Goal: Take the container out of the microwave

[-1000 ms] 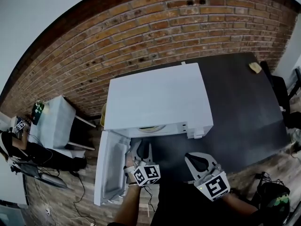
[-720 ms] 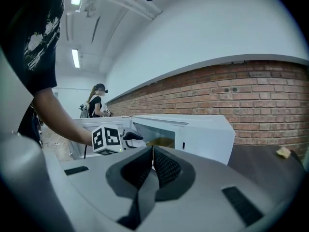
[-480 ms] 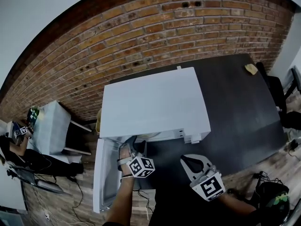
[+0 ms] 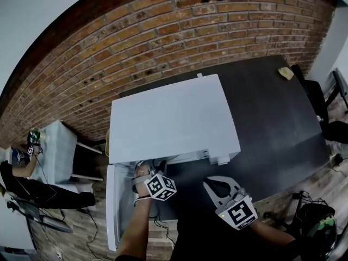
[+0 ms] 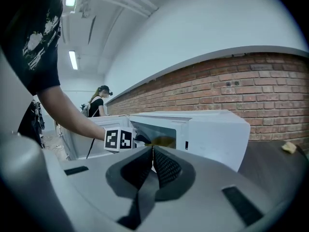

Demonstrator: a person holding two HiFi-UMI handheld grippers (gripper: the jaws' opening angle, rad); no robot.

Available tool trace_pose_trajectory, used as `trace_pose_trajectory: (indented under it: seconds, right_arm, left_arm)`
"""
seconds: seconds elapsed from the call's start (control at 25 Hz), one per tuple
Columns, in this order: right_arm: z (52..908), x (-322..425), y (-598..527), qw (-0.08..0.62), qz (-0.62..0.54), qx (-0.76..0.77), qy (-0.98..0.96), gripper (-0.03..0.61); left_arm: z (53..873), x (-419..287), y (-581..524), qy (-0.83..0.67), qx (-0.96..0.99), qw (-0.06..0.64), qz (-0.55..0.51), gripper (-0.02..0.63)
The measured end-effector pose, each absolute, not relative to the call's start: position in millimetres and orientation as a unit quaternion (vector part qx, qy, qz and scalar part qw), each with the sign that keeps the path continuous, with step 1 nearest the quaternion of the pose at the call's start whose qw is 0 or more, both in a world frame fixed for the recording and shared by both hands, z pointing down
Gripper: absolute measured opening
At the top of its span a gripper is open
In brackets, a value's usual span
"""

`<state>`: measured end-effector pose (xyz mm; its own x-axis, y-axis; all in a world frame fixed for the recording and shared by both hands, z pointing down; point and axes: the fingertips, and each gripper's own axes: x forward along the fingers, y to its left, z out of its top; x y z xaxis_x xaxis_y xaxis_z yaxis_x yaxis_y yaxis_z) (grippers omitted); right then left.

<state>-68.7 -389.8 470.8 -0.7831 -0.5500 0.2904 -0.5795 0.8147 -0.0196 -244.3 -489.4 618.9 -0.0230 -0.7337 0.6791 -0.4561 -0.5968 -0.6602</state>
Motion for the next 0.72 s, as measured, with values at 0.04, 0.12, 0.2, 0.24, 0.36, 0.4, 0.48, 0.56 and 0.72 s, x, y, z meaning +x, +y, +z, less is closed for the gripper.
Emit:
trace_pose_trajectory:
  seconds: [0.04, 0.12, 0.2, 0.24, 0.36, 0.4, 0.48, 0.56, 0.72]
  right_arm:
    - [470.9, -67.6, -391.4, 0.136, 0.054, 0.302, -0.942, 0.063]
    - [472.9, -65.1, -395.1, 0.136, 0.059, 0.310, -0.939, 0.063]
    - [476.4, -62.6, -399.3, 0.142, 0.065, 0.318, -0.935, 0.063]
    - [478.7, -61.5, -401.5, 0.144, 0.068, 0.322, -0.933, 0.063]
    - [484.8, -60.1, -405.6, 0.145, 0.077, 0.327, -0.931, 0.063]
    - [485.5, -59.9, -405.2, 0.144, 0.079, 0.328, -0.930, 0.063]
    - [485.6, -59.0, -403.5, 0.141, 0.080, 0.328, -0.931, 0.063]
    - [485.4, -57.3, -402.3, 0.138, 0.079, 0.326, -0.932, 0.063]
    - [486.3, -55.2, -397.8, 0.130, 0.081, 0.323, -0.934, 0.063]
  left_arm:
    - [619.5, -242.5, -490.9, 0.427, -0.690, 0.119, -0.572, 0.215]
    - [622.1, -239.6, -492.4, 0.415, -0.690, 0.116, -0.581, 0.210]
    - [622.3, -238.8, -492.7, 0.409, -0.684, 0.123, -0.591, 0.121]
    - [621.8, -238.7, -492.4, 0.407, -0.681, 0.127, -0.595, 0.089]
    - [622.8, -236.2, -488.4, 0.392, -0.683, 0.123, -0.604, 0.040]
    - [620.7, -234.8, -487.1, 0.389, -0.684, 0.124, -0.605, 0.031]
    - [614.3, -230.5, -484.8, 0.387, -0.684, 0.129, -0.604, 0.026]
    - [608.5, -223.5, -482.0, 0.386, -0.688, 0.133, -0.600, 0.026]
    - [598.7, -210.2, -469.8, 0.392, -0.701, 0.128, -0.582, 0.026]
